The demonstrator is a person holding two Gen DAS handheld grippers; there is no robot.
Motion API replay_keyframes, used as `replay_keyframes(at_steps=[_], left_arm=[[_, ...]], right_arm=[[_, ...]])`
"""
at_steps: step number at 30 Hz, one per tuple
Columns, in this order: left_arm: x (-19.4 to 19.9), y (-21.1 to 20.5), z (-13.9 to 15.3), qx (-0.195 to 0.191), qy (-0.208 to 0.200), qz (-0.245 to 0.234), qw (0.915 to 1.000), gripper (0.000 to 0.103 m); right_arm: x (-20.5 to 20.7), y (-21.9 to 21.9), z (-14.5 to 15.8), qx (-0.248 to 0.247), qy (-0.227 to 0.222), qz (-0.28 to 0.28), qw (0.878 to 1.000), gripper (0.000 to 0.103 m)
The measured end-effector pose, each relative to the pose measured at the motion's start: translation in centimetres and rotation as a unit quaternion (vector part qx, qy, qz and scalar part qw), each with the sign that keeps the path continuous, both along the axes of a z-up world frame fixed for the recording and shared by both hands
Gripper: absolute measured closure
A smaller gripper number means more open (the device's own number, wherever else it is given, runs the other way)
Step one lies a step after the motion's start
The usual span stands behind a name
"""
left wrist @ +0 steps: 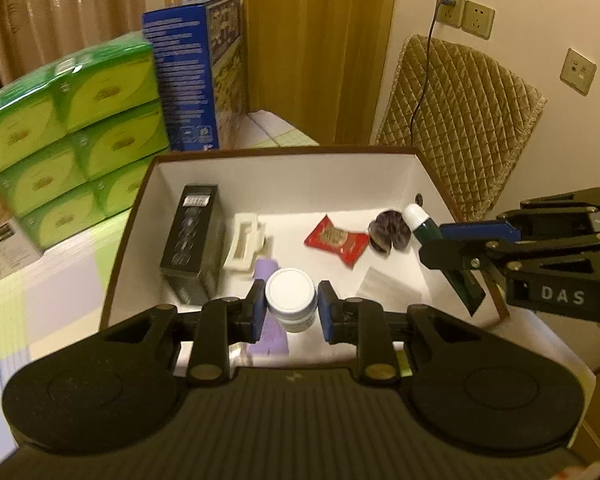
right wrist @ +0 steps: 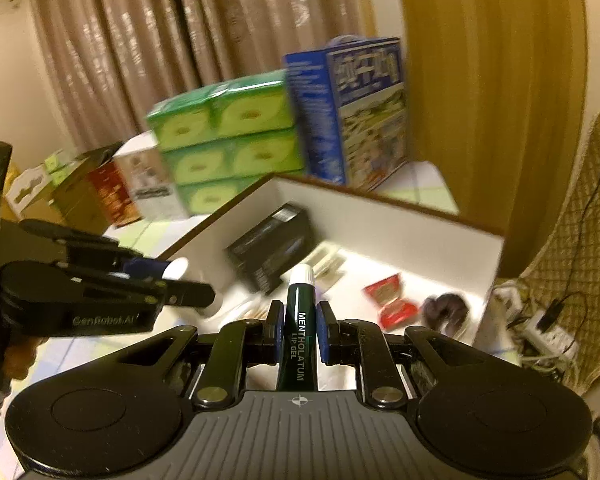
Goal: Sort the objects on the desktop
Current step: 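Lift and carry the pill bottle and lip gel tube over the cardboard box, then lower into the box and open both tools to release the pill bottle and lip gel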
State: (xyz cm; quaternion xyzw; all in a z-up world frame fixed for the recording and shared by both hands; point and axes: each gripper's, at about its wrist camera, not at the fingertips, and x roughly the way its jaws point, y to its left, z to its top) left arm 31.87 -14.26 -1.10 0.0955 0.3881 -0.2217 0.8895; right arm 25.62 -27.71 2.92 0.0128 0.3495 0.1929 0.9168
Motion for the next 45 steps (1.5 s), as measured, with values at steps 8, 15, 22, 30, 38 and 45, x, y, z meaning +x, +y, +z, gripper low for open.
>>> replay_keyframes(at_steps=[8, 15, 22, 30, 38, 45], left_arm=[[5.1, -3.6, -1.5, 0.002, 0.037, -0.011, 0.9992, 0.081], [9.1, -5.8, -4.5, 0.019, 0.075, -0.003, 0.997, 0.081], [11.6, -6.9, -6.9, 0.032, 0.104, 0.005, 0.9941, 0.081], [12.9, -7.5, -8.1, 0.04, 0.119, 0.009, 0.9921, 0.081], [13.6, -7.6, -8.6, 0.038, 0.129, 0.013, 0.9908, 0.079], [13.8, -6.8, -7.9, 0.034, 0.126, 0.033, 0.9909, 0.061]], right_arm=[[5.5, -2.3, -1.7, 0.0, 0.024, -0.028, 0.999, 0.089], [9.1, -3.4, -4.1, -0.025, 0.055, -0.039, 0.997, 0.089], [11.2, -3.7, -5.8, -0.035, 0.079, -0.031, 0.996, 0.089], [12.8, -4.0, -6.7, -0.037, 0.094, -0.03, 0.994, 0.089], [13.3, -4.1, -7.2, -0.036, 0.104, -0.028, 0.994, 0.089], [13.5, -3.7, -7.5, -0.031, 0.109, -0.019, 0.993, 0.089]])
